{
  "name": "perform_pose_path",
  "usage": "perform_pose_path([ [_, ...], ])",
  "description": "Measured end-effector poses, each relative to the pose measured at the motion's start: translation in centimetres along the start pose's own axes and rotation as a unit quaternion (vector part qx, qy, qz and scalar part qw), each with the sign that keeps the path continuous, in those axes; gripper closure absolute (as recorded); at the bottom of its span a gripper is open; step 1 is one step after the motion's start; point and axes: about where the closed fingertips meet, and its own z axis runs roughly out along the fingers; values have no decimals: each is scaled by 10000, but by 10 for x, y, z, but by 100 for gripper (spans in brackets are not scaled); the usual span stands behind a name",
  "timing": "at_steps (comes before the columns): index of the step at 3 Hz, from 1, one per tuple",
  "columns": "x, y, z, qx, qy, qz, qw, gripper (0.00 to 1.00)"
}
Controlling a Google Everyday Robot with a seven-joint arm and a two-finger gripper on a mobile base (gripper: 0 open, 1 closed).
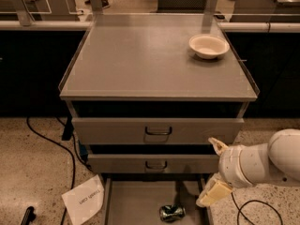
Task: Pick green can from bottom drawer and place on counter
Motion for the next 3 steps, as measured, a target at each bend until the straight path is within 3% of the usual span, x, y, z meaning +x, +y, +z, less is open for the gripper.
perform_pose_path([
  [1, 16, 6, 33, -426, -57, 194, 9989, 0],
  [3, 15, 7, 43, -535, 24, 141, 9985, 0],
])
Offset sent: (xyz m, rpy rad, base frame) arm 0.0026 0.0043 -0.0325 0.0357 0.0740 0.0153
